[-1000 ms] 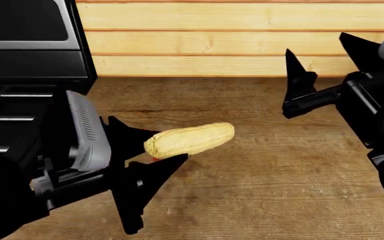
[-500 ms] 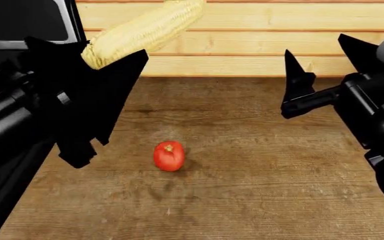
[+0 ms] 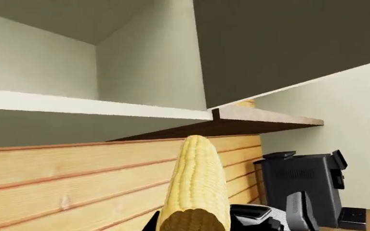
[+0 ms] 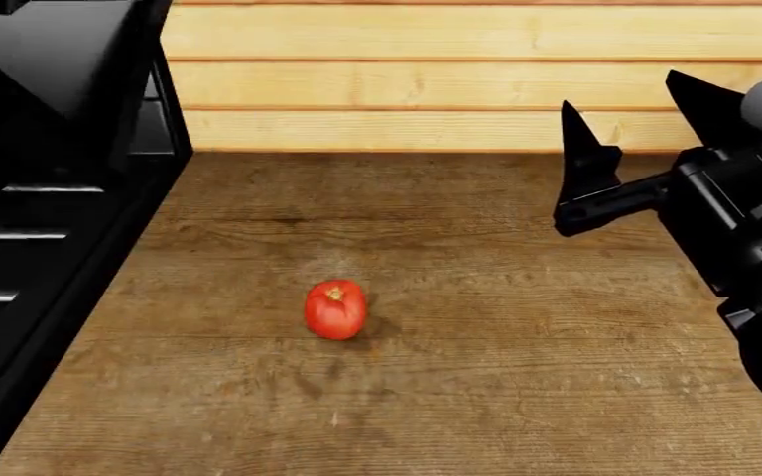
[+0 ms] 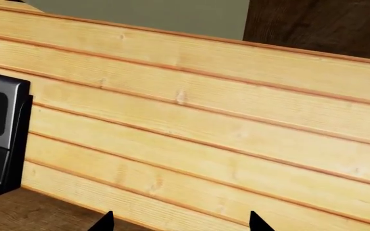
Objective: Pick the corn, tomato from the counter and place them in the cabinet. Then close the cabinet.
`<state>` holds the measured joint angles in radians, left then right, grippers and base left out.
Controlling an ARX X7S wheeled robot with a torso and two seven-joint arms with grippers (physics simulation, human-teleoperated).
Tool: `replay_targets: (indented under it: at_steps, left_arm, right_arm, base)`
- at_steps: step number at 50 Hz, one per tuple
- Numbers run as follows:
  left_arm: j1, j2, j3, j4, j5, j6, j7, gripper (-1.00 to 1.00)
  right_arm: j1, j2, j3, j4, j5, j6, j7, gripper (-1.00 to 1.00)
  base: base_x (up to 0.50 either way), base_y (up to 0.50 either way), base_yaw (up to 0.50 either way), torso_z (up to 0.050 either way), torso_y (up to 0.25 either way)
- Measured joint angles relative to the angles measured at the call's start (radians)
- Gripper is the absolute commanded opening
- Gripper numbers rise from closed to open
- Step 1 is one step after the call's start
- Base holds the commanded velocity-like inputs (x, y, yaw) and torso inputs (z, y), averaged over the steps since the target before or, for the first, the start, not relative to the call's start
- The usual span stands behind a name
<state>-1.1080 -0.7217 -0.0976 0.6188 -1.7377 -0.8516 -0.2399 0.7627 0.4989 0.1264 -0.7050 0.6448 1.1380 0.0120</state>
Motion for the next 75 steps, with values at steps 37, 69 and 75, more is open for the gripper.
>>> replay_targets:
  at_steps: [37,69,75]
  left_arm:
    - [-0.536,0.087,0.174,-0.216,0.152,0.012,-0.122,-1.0]
    - [-0.961,0.233,0.474,-0.728,0.613,0.027,0.046,-1.0]
    - [-1.038,0.27,0.539,-0.891,0.709,0.061,0.114,-1.0]
  right_arm:
    - [-0.01,0.003,-0.022,0.004,0.001,-0.02,0.014,1.0]
    - [-0.008,0.001,-0.027,0.024,0.005,-0.038,0.025,1.0]
    - [-0.003,-0.004,-0.031,0.028,0.004,-0.039,0.033,1.0]
  base:
    - [0.0,0.0,0.0,0.0,0.0]
    - [0.0,0.0,0.0,0.0,0.0]
    - [0.0,0.0,0.0,0.0,0.0]
